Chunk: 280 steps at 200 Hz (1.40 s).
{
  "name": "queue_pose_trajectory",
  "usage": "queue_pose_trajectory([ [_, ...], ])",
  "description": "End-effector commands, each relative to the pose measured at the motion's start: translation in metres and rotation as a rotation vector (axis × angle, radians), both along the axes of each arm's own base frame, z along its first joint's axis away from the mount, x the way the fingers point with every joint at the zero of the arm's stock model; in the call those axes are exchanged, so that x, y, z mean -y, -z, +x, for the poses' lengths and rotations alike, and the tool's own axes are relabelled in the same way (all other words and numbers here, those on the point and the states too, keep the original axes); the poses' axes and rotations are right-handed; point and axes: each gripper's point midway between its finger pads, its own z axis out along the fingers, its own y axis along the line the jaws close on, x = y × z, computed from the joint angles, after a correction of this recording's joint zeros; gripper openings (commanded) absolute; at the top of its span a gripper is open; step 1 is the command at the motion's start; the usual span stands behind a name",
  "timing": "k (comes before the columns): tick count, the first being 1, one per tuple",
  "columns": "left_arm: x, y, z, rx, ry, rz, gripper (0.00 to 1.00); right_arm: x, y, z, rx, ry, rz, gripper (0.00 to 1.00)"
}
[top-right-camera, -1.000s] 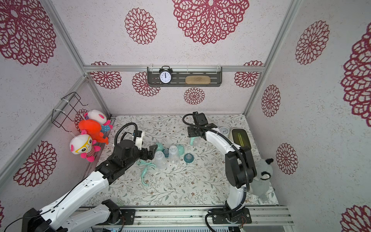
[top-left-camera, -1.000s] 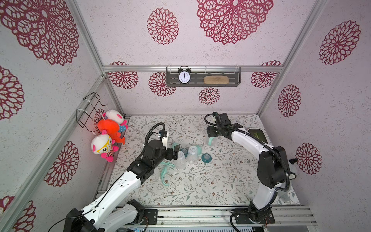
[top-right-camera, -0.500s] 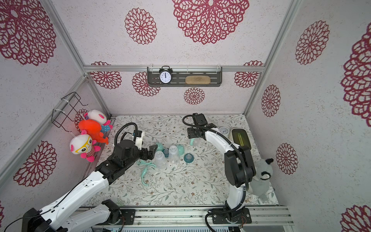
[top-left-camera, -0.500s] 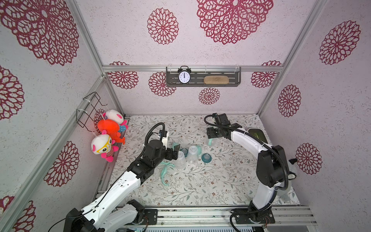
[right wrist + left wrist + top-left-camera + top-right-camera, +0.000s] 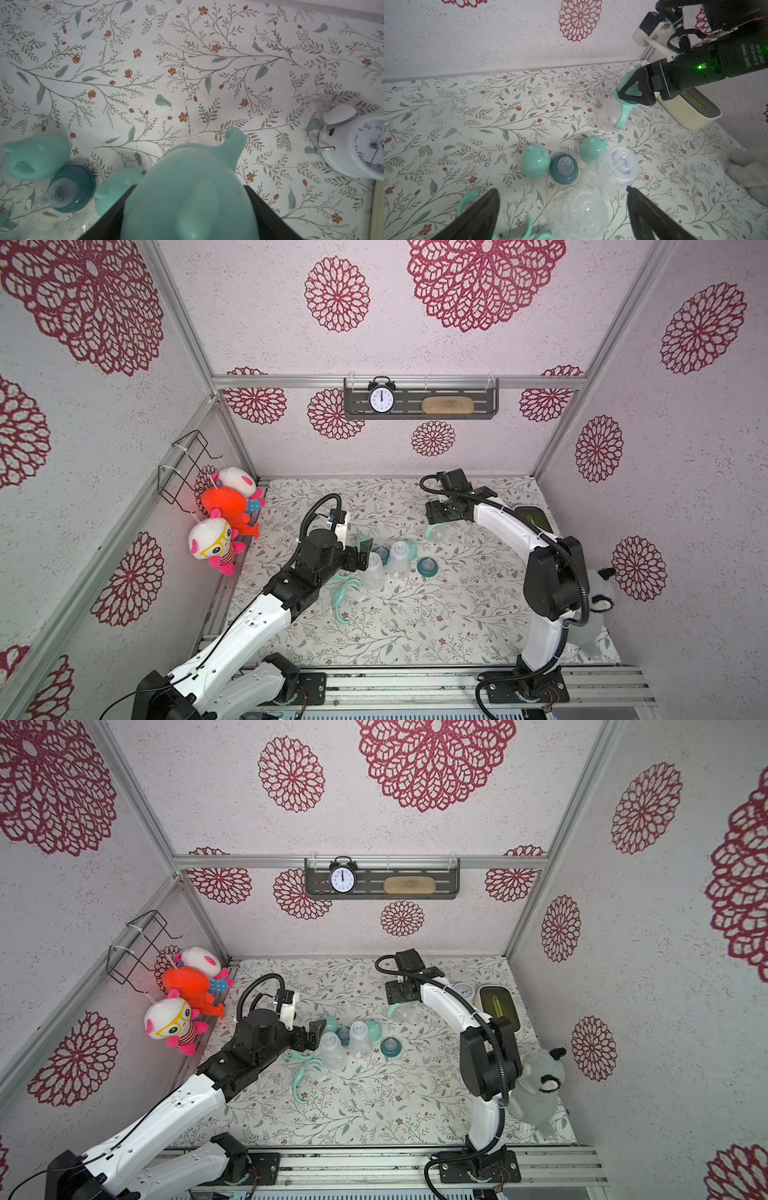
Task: Assemble the baby bottles
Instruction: Close the lid on the baby bottle, then pick up the baby bottle from the center of the board.
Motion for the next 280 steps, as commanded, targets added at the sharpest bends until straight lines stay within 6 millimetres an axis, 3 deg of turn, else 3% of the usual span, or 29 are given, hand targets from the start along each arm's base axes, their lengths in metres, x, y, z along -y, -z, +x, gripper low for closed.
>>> queue_pose_trajectory([
  [1,-0.003,0.0,0.002,0.004,-0.009,0.001,0.98,0.003,-0.007,-0.002,-0.001,0.006,-0.01,0.78],
  [30,-0.003,0.0,0.002,0.002,-0.009,0.0,0.98,0.001,-0.015,-0.004,0.007,-0.005,-0.006,0.83],
  [69,-0.003,-0.001,0.003,-0.001,-0.017,-0.006,0.98,0.001,-0.039,-0.013,0.057,-0.04,-0.01,0.91],
  [130,-0.012,-0.01,0.003,-0.003,-0.068,-0.01,0.98,-0.006,-0.076,-0.059,0.14,-0.115,0.007,0.93],
  [159,-0.018,-0.01,0.002,-0.023,-0.098,-0.001,0.98,-0.02,-0.073,-0.092,0.151,-0.176,0.036,0.93],
  [213,-0.02,-0.012,-0.001,-0.038,-0.104,-0.015,0.98,-0.065,-0.065,-0.146,0.199,-0.308,0.144,0.92],
  [280,-0.02,-0.014,-0.005,-0.058,-0.096,-0.027,0.98,-0.096,-0.038,-0.165,0.266,-0.361,0.178,0.9],
])
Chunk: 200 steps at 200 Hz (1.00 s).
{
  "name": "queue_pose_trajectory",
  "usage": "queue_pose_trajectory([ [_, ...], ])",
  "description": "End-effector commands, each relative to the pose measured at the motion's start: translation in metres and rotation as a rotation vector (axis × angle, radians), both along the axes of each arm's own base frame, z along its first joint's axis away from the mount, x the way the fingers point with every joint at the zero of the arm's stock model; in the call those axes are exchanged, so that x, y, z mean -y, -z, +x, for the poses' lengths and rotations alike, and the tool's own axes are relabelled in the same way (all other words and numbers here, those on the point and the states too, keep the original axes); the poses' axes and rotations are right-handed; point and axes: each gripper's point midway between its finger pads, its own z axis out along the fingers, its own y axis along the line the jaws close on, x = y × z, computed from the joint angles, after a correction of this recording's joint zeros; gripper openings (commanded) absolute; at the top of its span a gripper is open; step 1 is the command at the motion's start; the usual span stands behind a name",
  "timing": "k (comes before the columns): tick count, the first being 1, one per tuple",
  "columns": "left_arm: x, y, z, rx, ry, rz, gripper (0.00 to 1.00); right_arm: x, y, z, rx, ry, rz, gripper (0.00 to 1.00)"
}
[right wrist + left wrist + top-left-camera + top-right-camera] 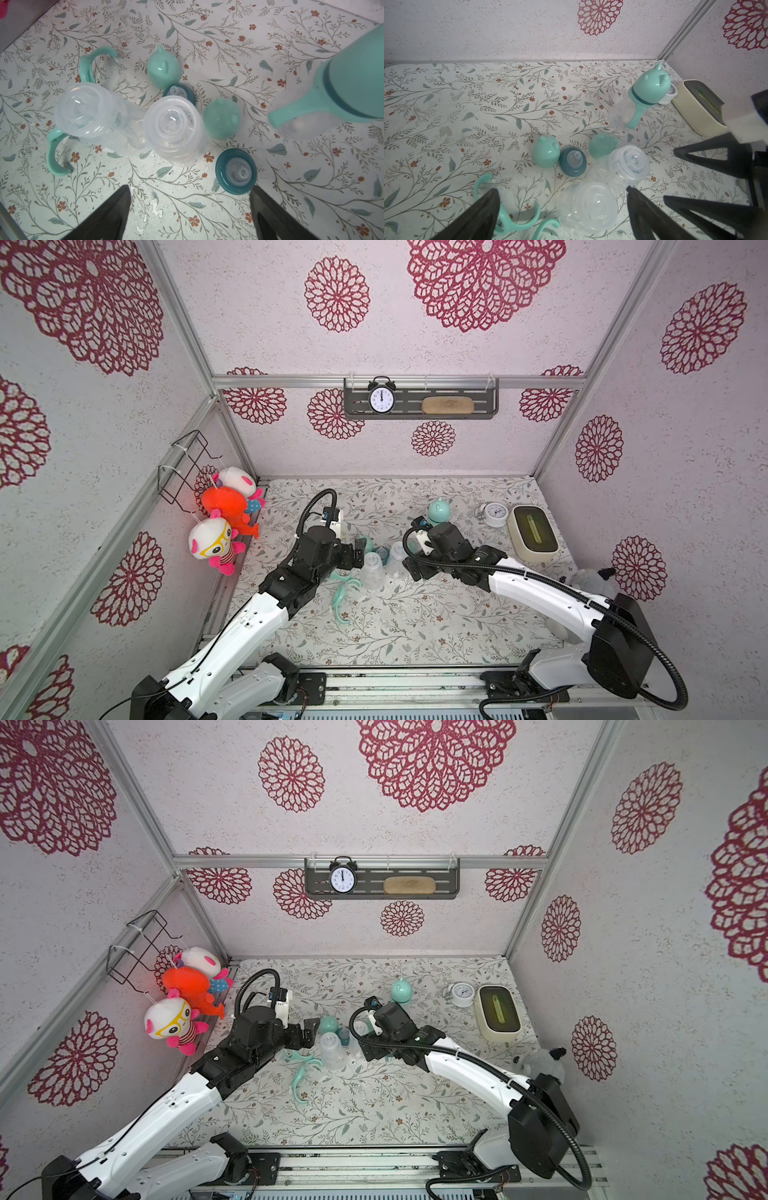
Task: Assemble the baby bottles
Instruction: Pick up the baby bottle from the center of the board.
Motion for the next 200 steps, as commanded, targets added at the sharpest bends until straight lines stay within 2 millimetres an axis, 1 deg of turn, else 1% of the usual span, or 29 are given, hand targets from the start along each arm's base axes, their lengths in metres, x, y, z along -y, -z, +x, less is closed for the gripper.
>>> queue_pose_trajectory([
  [1,-0.003,-0.01,-0.003,0.004,-0.01,-0.029,0.98,-0.014,-0.027,0.009,0.109,0.024,0.096,0.9],
  [63,-0.005,-0.008,-0.007,-0.009,-0.011,-0.032,0.98,-0.027,-0.012,0.021,0.127,0.051,0.137,0.89],
  [80,-0.005,-0.009,-0.008,-0.009,-0.009,-0.032,0.98,-0.032,-0.005,0.024,0.118,0.049,0.141,0.89],
  [135,-0.006,-0.011,-0.008,-0.004,-0.009,-0.025,0.98,-0.038,0.012,0.038,0.129,0.086,0.143,0.9],
  [200,-0.006,-0.011,-0.008,-0.001,-0.009,-0.022,0.98,-0.047,0.029,0.046,0.127,0.099,0.158,0.89],
])
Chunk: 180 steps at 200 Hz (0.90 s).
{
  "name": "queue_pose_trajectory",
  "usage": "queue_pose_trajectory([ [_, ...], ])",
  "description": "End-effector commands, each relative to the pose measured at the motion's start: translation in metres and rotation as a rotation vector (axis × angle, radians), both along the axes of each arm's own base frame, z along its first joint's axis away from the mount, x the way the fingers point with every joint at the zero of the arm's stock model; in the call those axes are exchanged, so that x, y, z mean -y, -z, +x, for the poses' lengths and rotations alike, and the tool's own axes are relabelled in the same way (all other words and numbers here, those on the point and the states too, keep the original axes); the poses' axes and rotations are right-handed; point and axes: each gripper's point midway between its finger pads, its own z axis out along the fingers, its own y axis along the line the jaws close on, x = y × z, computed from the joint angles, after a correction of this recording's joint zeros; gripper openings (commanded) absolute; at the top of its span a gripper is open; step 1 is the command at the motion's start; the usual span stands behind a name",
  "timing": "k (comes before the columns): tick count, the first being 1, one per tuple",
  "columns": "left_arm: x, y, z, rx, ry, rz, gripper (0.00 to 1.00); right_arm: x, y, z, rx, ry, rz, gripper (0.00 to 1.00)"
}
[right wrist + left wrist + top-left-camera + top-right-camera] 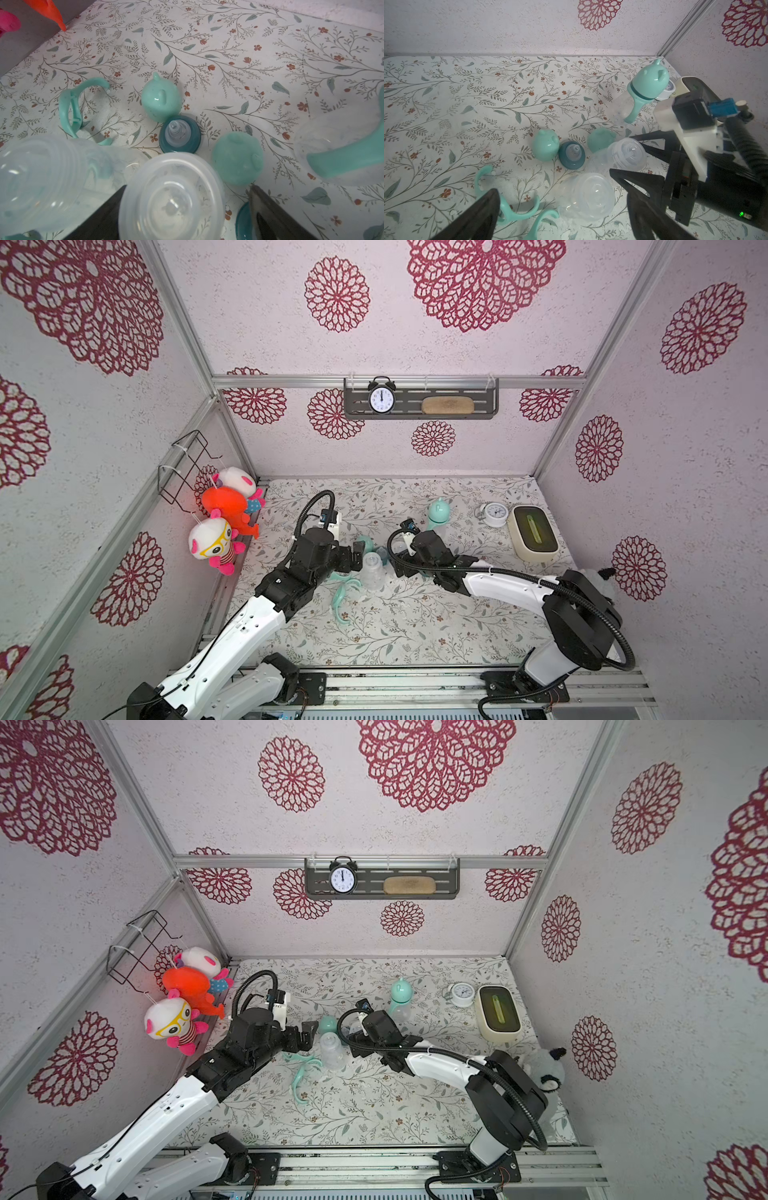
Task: Assemble the baby bottles
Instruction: Pick up the baby bottle from the center of the board.
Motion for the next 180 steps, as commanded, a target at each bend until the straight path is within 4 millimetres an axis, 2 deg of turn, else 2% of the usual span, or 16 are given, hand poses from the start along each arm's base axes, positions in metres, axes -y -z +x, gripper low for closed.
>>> queue_pose_trajectory([
  [1,-0.003,-0.013,0.001,0.025,-0.013,-0.015,0.98,-0.006,-0.008,0.007,0.034,0.027,0.048,0.89],
  [78,-0.002,-0.008,0.002,0.016,-0.008,-0.015,0.98,-0.009,0.005,0.014,0.028,0.048,0.041,0.82],
  [115,0.0,-0.008,0.002,0.018,-0.005,-0.019,0.98,-0.01,0.005,0.015,0.034,0.053,0.057,0.78],
  [180,0.0,-0.006,0.003,0.017,0.0,-0.02,0.98,-0.013,0.005,0.016,0.033,0.045,0.059,0.65],
])
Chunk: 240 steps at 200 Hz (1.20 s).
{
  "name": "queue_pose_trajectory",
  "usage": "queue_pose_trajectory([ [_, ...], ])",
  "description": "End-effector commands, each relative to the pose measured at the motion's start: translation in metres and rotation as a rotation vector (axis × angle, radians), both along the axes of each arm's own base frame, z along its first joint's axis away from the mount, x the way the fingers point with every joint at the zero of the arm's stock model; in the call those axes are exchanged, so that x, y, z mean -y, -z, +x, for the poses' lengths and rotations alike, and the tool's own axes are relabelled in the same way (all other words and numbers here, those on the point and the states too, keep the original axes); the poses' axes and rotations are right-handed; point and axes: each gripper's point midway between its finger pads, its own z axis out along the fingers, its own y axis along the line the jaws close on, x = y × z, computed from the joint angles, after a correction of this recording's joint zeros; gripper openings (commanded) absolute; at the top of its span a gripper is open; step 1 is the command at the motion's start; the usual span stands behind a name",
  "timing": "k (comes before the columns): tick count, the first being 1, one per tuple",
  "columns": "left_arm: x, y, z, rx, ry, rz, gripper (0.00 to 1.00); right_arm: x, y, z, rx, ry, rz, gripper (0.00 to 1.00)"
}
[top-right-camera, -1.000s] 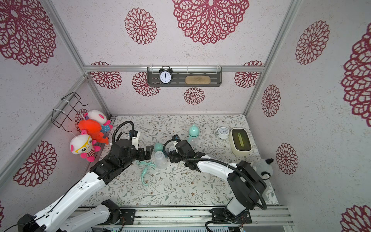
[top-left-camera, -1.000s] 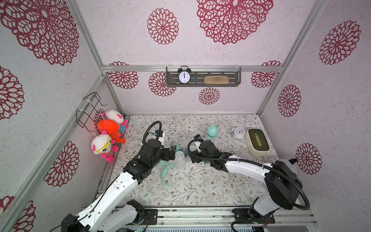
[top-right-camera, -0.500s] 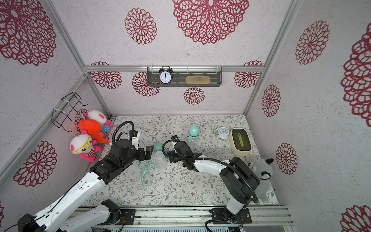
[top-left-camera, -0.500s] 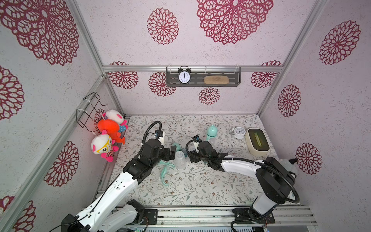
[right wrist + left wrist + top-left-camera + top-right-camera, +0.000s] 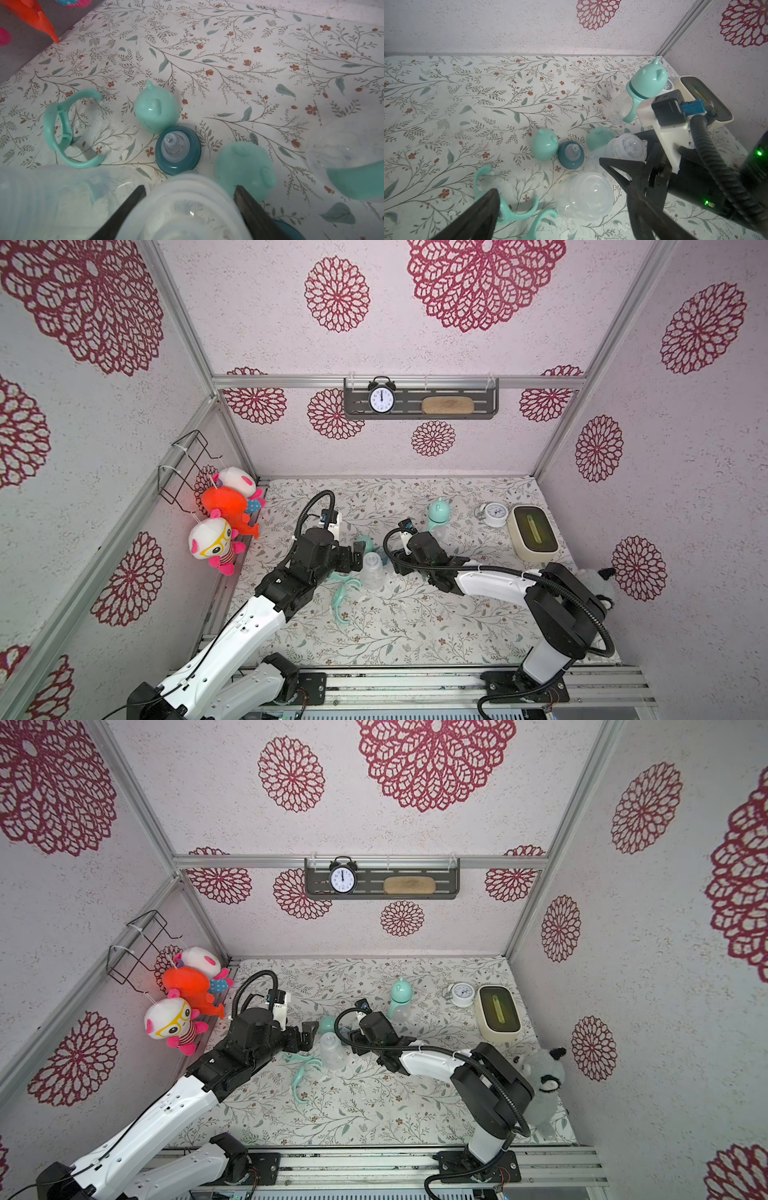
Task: Assemble the baby bottles
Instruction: Pick up the baby bottle from the center of the board.
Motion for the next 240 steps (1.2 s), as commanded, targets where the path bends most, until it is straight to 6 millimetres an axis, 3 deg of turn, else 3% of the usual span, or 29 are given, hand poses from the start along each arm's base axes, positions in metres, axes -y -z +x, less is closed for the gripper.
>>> queue_pose_trajectory([
  [1,-0.001,-0.006,0.003,0.018,-0.007,-0.016,0.98,-0.004,-0.007,0.003,0.018,0.008,0.019,0.64],
  [37,0.009,-0.003,0.003,0.039,0.047,-0.035,0.98,-0.002,-0.022,0.004,0.018,0.013,-0.006,0.58],
  [118,0.042,-0.018,-0.001,0.145,0.232,-0.124,0.98,0.005,-0.095,-0.02,-0.028,-0.065,0.001,0.56],
  [170,0.068,-0.025,-0.015,0.25,0.412,-0.155,0.98,0.027,-0.155,-0.03,-0.057,-0.069,-0.003,0.56],
  [240,0.121,-0.022,-0.039,0.341,0.669,-0.07,0.98,0.04,-0.235,-0.052,-0.08,-0.155,0.093,0.57],
])
